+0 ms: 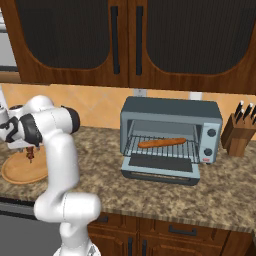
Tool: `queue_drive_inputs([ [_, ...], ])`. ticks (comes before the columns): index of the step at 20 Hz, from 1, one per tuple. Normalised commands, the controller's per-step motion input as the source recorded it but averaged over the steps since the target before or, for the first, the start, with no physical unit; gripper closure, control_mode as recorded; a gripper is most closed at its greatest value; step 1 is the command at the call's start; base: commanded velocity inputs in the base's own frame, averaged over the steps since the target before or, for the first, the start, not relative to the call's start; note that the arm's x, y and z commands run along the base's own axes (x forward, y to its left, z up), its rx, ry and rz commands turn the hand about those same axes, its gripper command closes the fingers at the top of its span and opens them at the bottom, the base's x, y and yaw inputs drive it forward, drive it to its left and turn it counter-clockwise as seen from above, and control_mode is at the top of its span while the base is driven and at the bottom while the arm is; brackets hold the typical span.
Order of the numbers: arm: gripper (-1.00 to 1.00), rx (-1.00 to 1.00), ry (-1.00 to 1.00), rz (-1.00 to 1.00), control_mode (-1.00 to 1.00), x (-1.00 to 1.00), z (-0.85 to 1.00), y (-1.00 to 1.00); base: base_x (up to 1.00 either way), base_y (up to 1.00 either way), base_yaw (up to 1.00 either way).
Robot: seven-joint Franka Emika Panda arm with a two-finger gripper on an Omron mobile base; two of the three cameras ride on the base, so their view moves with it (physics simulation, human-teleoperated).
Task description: Pick up the kebab skewer and baguette bread, and place them inside the toaster oven. Close the toaster oven door and start by setting the timer.
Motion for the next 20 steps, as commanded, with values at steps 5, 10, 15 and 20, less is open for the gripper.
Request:
queue_drive_inputs([
  [5, -1.00, 0.00, 0.00, 0.00, -1.00, 0.09, -0.20, 0.04, 0.00, 0.00, 0.00],
  [10, 1.00, 0.00, 0.00, 0.00, -1.00, 0.00, -0.16, 0.00, 0.00, 0.00, 0.00],
  [15, 1.00, 0.00, 0.00, 0.00, -1.00, -0.01, -0.01, -0.17, 0.00, 0.00, 0.00],
  [20, 1.00, 0.00, -0.01, -0.05, -1.00, 0.00, -0.06, -0.15, 0.00, 0.00, 0.00],
])
